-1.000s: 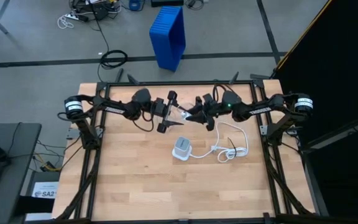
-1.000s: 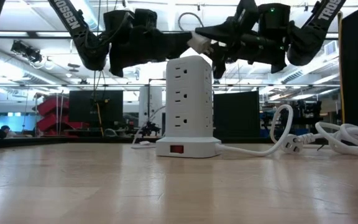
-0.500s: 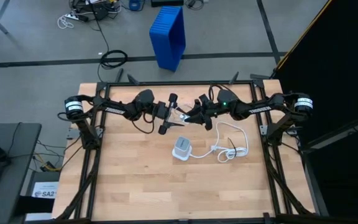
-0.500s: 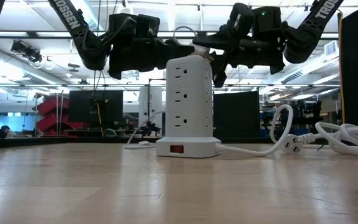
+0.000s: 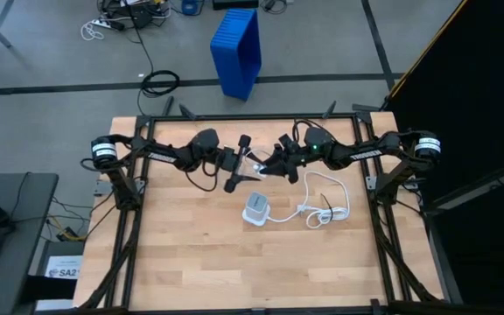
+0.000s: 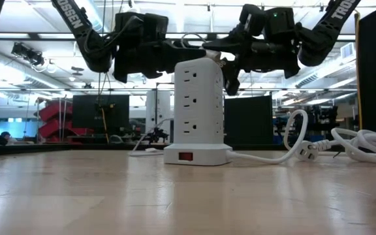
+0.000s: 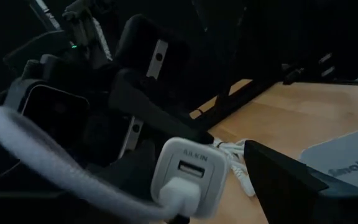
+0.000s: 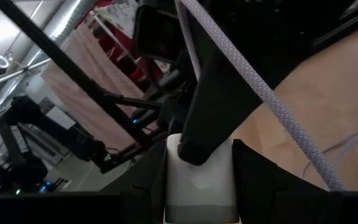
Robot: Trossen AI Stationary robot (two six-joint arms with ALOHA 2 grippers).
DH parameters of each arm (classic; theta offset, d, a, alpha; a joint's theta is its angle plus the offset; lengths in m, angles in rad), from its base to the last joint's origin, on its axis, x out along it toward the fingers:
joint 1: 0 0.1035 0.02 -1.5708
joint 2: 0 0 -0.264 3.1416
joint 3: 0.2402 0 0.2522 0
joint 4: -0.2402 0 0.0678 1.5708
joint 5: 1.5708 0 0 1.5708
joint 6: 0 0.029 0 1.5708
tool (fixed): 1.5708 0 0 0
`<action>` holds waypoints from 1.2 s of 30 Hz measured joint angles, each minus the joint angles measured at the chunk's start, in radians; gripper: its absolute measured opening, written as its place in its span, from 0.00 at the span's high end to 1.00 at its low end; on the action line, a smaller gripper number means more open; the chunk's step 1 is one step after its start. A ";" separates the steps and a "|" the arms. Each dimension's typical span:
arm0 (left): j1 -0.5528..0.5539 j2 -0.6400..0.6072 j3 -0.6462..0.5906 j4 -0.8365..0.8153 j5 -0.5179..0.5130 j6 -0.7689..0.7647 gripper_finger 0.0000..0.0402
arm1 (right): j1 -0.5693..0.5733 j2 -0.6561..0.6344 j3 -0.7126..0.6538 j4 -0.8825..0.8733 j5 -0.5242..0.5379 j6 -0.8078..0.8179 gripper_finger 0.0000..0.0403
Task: Plug in charger
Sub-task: Insert the white charger adapter into the white outlet extension
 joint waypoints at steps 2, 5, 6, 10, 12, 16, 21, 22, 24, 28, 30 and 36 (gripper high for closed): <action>-0.006 0.000 0.000 -0.016 -0.032 0.034 0.43 | 0.002 0.000 0.007 -0.029 0.022 0.002 0.73; -0.020 0.000 0.011 -0.066 -0.051 0.062 0.43 | 0.013 0.000 0.028 -0.071 0.039 0.002 0.73; -0.023 0.000 0.018 -0.090 -0.060 0.069 0.43 | 0.014 0.000 0.036 -0.086 0.040 -0.002 0.73; -0.031 -0.001 0.037 -0.163 -0.096 0.101 0.50 | 0.019 0.000 0.060 -0.151 0.042 -0.020 0.73; -0.031 -0.001 0.042 -0.182 -0.099 0.107 0.56 | 0.019 0.000 0.064 -0.175 0.040 -0.027 0.73; -0.031 0.000 0.042 -0.185 -0.102 0.118 0.67 | 0.019 0.000 0.067 -0.221 0.041 -0.030 0.73; -0.032 0.000 0.042 -0.188 -0.105 0.118 0.67 | 0.018 0.000 0.069 -0.233 0.041 -0.036 0.73; -0.032 0.000 0.042 -0.189 -0.110 0.121 0.67 | 0.017 0.000 0.069 -0.233 0.041 -0.039 0.73; -0.033 0.000 0.042 -0.192 -0.131 0.136 0.67 | 0.015 0.000 0.068 -0.232 0.040 -0.058 0.73; -0.034 -0.009 0.042 -0.218 -0.185 0.149 0.67 | 0.007 0.000 0.067 -0.222 0.027 -0.120 0.73; -0.035 -0.035 0.043 -0.259 -0.209 0.136 0.67 | -0.001 0.002 0.067 -0.204 0.013 -0.163 0.71; -0.041 -0.188 0.032 -0.504 -0.265 0.066 0.69 | -0.012 -0.005 0.066 -0.190 -0.048 -0.324 0.48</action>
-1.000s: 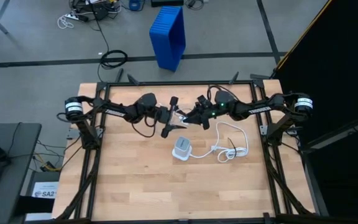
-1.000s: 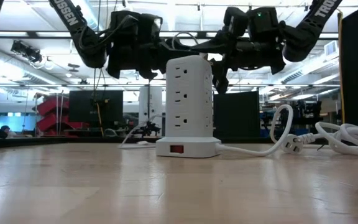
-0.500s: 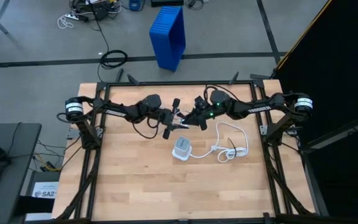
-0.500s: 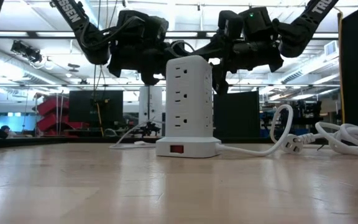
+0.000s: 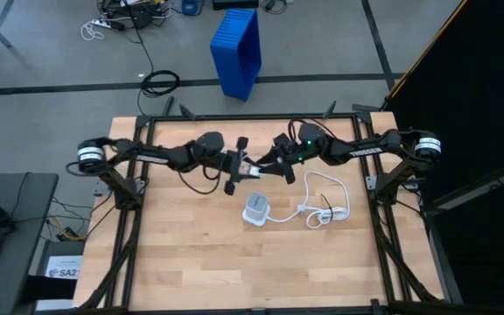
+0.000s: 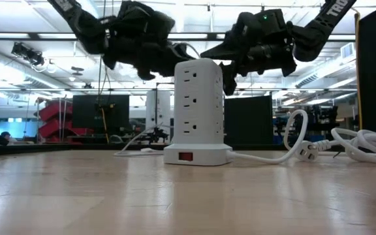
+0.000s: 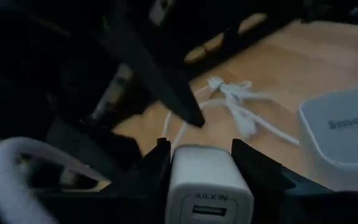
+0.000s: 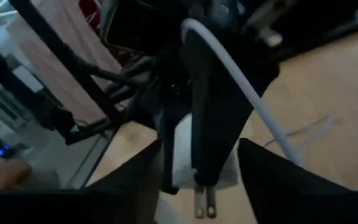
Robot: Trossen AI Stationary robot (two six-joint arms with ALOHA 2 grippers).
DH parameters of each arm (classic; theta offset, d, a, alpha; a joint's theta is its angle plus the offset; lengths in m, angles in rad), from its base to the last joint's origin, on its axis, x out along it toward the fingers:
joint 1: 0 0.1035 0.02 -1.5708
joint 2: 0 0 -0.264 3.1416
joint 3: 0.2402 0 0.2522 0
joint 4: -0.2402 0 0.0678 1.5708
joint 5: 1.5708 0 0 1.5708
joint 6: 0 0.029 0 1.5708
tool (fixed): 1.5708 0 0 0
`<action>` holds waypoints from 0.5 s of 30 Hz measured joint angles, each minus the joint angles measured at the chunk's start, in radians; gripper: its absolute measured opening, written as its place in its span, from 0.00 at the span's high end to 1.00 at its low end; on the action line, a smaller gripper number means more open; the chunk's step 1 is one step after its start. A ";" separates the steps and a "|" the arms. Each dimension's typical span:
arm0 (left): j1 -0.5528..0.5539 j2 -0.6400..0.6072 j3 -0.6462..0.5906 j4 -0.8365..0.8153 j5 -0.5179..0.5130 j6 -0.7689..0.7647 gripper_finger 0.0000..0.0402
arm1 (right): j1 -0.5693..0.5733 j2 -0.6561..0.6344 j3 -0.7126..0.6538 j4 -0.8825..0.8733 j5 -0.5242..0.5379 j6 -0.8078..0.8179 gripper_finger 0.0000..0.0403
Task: Plug in charger
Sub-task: Insert the white charger adapter into the white outlet extension
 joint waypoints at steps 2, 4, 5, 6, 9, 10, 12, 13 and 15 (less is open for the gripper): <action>-0.002 -0.062 -0.005 -0.067 -0.053 0.001 0.69 | 0.000 -0.004 0.000 0.016 -0.010 -0.043 0.44; -0.004 -0.108 -0.005 -0.124 -0.103 0.000 0.69 | 0.000 -0.014 0.000 0.026 -0.033 -0.097 0.42; -0.006 -0.124 -0.005 -0.166 -0.122 -0.005 0.69 | 0.000 -0.016 0.000 0.039 -0.045 -0.134 0.42; -0.009 -0.138 -0.006 -0.196 -0.133 -0.018 0.69 | 0.003 -0.021 0.000 0.037 -0.058 -0.174 0.42; -0.015 -0.183 -0.007 -0.263 -0.155 -0.062 0.69 | 0.019 -0.030 0.000 0.014 -0.092 -0.279 0.43; -0.016 -0.195 -0.006 -0.285 -0.156 -0.079 0.69 | 0.029 -0.030 0.000 0.006 -0.097 -0.306 0.44; -0.023 -0.206 -0.005 -0.323 -0.137 -0.097 0.69 | 0.051 -0.030 0.000 -0.028 -0.094 -0.343 0.44; -0.025 -0.208 -0.005 -0.339 -0.116 -0.098 0.69 | 0.066 -0.030 0.000 -0.051 -0.083 -0.360 0.45; -0.034 -0.210 -0.005 -0.349 -0.097 -0.100 0.69 | 0.099 -0.030 0.000 -0.128 -0.040 -0.412 0.44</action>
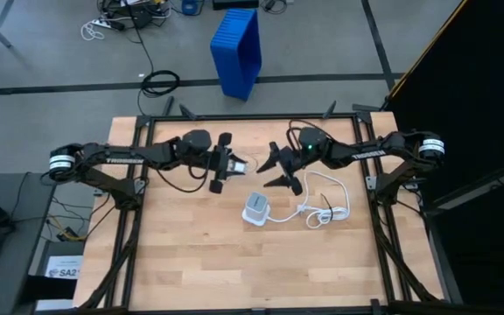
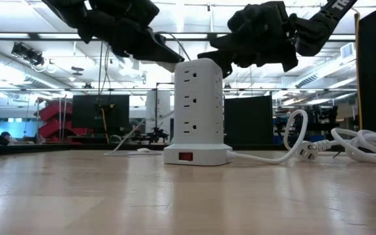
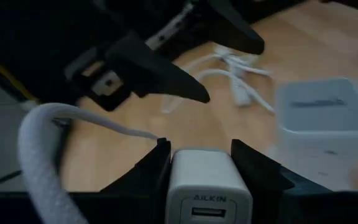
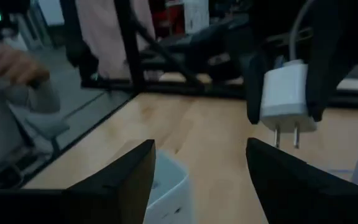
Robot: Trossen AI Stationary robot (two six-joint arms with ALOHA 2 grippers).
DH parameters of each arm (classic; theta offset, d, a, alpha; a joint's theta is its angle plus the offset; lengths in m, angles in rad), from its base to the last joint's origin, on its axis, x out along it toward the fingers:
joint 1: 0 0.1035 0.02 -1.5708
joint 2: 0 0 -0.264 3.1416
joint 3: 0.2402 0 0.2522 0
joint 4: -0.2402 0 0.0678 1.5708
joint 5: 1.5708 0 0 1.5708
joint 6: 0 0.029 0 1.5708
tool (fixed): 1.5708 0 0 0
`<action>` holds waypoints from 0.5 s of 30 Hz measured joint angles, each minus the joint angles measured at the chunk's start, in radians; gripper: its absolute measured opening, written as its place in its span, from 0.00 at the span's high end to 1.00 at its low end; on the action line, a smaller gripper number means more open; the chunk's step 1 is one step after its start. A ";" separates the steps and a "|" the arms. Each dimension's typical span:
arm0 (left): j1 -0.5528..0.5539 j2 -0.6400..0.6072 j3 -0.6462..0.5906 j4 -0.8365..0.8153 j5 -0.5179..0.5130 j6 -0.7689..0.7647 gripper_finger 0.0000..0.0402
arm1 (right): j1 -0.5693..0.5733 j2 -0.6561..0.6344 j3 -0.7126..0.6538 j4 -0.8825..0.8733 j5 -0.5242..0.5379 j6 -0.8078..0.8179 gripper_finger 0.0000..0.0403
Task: Plug in charger
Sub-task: Insert the white charger adapter into the white outlet extension
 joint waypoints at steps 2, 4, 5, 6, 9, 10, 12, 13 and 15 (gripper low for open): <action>-0.004 -0.004 0.000 0.013 0.003 0.000 0.69 | 0.027 -0.001 -0.002 -0.074 0.034 -0.030 0.42; -0.002 -0.005 0.000 0.019 0.001 -0.006 0.69 | 0.051 -0.004 -0.002 -0.111 0.080 -0.036 0.39; -0.002 -0.004 0.000 0.018 0.001 -0.007 0.69 | 0.061 -0.005 -0.001 -0.132 0.105 -0.037 0.37; -0.002 -0.003 0.000 0.019 0.000 -0.011 0.69 | 0.069 -0.005 -0.001 -0.145 0.115 -0.034 0.35; -0.002 -0.004 0.000 0.027 0.001 -0.016 0.69 | 0.075 -0.008 0.002 -0.183 0.126 -0.031 0.29; -0.002 -0.004 0.000 0.028 -0.001 -0.017 0.69 | 0.074 -0.009 0.003 -0.195 0.126 -0.028 0.27; -0.002 -0.003 0.000 0.026 -0.006 -0.022 0.69 | 0.074 -0.011 0.004 -0.221 0.124 -0.025 0.24; -0.002 -0.003 0.000 0.026 -0.007 -0.030 0.69 | 0.071 -0.011 0.005 -0.233 0.121 -0.025 0.22; -0.002 -0.003 0.000 0.027 -0.019 -0.039 0.69 | 0.067 -0.010 0.004 -0.242 0.115 -0.024 0.18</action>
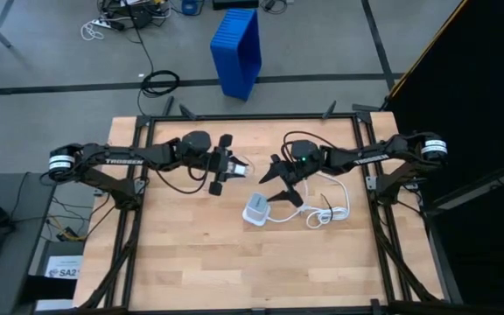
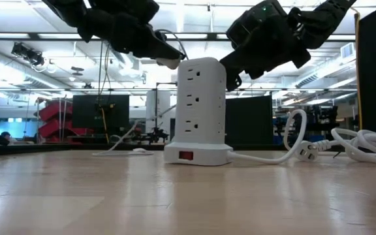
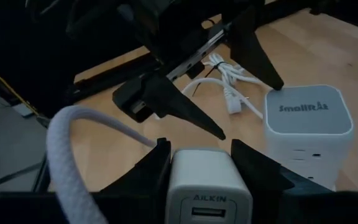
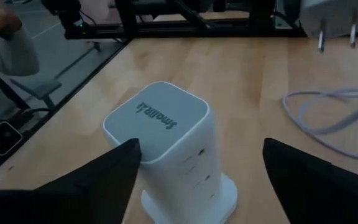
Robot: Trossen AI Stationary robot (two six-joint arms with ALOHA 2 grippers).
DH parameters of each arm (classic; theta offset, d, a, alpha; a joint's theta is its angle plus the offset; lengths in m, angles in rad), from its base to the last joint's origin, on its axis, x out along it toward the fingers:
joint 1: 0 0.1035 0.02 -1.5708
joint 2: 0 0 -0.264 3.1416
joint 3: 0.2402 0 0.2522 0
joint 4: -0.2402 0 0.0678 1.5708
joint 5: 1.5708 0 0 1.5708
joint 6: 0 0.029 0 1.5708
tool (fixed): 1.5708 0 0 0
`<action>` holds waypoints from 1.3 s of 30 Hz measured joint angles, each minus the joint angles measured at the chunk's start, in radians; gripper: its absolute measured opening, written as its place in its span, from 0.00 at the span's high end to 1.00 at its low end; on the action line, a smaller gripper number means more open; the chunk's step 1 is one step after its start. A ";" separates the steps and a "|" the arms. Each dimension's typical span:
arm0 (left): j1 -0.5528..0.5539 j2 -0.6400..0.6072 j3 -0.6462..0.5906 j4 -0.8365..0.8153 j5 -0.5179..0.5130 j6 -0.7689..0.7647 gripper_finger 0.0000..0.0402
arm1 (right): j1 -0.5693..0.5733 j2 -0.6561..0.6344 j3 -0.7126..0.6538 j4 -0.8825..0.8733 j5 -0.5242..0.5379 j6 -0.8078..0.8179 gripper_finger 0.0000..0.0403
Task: Plug in charger
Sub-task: Insert the white charger adapter into the white outlet extension
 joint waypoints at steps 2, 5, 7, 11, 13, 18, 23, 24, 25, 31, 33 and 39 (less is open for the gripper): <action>0.000 0.001 0.000 0.000 -0.009 -0.003 0.69 | -0.006 -0.003 -0.001 -0.004 -0.020 -0.001 0.15; 0.000 0.002 0.000 -0.002 -0.025 -0.003 0.69 | -0.017 -0.021 -0.003 -0.014 -0.038 -0.014 0.11; 0.000 0.002 0.000 -0.004 -0.032 -0.003 0.69 | -0.023 -0.040 -0.006 -0.030 -0.039 -0.022 0.10; 0.000 0.002 0.000 -0.009 -0.048 -0.002 0.69 | -0.026 -0.071 -0.008 -0.072 -0.030 -0.056 0.09; 0.000 0.002 0.000 -0.009 -0.048 -0.002 0.69 | -0.026 -0.073 -0.008 -0.069 -0.017 -0.067 0.09; 0.000 0.002 0.000 -0.014 -0.048 -0.001 0.69 | -0.026 -0.073 -0.008 -0.071 -0.005 -0.067 0.10; 0.000 0.002 0.000 -0.015 -0.049 0.000 0.69 | -0.015 -0.031 -0.008 -0.063 0.002 -0.063 0.08; 0.000 0.002 0.001 -0.015 -0.049 0.000 0.69 | -0.012 -0.015 -0.008 -0.051 0.006 -0.062 0.07; 0.000 0.002 0.001 -0.016 -0.049 -0.001 0.69 | -0.011 0.000 -0.008 -0.029 0.006 -0.062 0.06; 0.000 0.002 0.001 -0.022 -0.049 -0.004 0.69 | -0.010 0.090 -0.006 0.109 -0.072 -0.040 0.01; 0.000 0.002 0.001 -0.024 -0.049 -0.005 0.69 | -0.010 0.120 0.006 0.144 -0.133 -0.018 0.01; 0.000 0.002 0.001 -0.024 -0.046 -0.006 0.69 | 0.008 0.245 0.074 0.148 -0.242 -0.015 0.04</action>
